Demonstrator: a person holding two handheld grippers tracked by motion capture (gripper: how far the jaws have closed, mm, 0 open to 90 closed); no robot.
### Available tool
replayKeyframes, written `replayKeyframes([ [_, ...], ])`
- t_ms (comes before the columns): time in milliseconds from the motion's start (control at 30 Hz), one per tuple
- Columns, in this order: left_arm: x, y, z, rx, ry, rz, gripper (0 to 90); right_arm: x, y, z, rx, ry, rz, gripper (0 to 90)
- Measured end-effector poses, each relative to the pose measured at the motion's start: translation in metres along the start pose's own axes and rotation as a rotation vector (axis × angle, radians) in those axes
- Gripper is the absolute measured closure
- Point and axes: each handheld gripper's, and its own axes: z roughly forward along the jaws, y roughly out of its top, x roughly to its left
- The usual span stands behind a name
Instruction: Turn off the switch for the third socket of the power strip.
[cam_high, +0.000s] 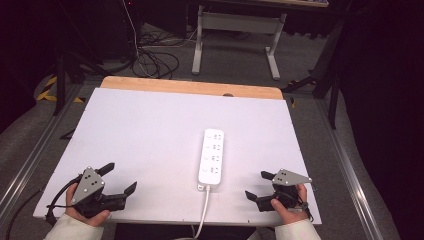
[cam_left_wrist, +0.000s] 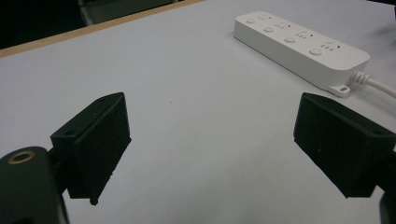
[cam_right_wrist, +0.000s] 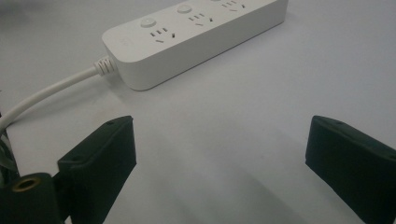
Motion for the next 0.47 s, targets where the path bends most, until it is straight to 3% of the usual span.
replayKeyframes([
  [300,0.0010,-0.0015,0.0046,0.039,-0.004,-0.010,11.0,-0.0020,-0.0007,-0.0006,0.010,-0.039,0.010,10.0],
  [467,0.0003,-0.0018,0.0048,0.032,-0.006,-0.005,11.0,-0.0028,-0.0008,-0.0018,0.006,-0.047,0.012,10.0],
])
